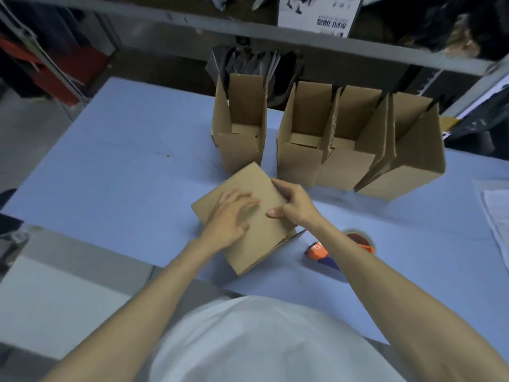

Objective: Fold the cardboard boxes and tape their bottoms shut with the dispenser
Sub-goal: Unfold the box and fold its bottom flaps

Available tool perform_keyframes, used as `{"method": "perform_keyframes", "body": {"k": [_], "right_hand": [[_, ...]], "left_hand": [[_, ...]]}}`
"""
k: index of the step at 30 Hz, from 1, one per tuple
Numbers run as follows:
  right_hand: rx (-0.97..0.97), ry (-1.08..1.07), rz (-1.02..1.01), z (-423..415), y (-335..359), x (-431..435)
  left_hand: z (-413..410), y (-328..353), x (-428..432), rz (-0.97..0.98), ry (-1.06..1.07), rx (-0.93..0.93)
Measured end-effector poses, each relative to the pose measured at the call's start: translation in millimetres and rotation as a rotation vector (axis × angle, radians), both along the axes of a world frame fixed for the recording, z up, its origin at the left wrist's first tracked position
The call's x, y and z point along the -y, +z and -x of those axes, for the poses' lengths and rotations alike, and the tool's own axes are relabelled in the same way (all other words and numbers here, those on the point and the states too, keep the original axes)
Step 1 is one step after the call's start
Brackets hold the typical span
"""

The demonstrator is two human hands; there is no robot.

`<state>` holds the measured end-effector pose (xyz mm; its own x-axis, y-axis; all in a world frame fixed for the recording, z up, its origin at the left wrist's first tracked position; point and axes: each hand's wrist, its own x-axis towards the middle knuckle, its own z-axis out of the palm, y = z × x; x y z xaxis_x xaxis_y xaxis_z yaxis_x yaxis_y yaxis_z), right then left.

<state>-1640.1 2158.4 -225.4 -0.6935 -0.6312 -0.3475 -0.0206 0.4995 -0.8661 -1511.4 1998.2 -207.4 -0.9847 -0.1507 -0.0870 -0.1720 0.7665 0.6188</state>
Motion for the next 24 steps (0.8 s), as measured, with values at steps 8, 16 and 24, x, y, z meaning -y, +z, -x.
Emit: {"method": "perform_keyframes", "body": {"k": [8,16,24], "right_hand": [[-0.138,-0.202,-0.084,-7,-11,-22],[0.085,-0.360,-0.098,-13,-26,-64],[0.087,-0.490,0.029,-48,-21,-14]], "left_hand": [[67,5,5,0.198,-0.337,0.203],[91,14,11,0.282,-0.196,0.223],[85,6,19,0.216,0.095,0.328]]}}
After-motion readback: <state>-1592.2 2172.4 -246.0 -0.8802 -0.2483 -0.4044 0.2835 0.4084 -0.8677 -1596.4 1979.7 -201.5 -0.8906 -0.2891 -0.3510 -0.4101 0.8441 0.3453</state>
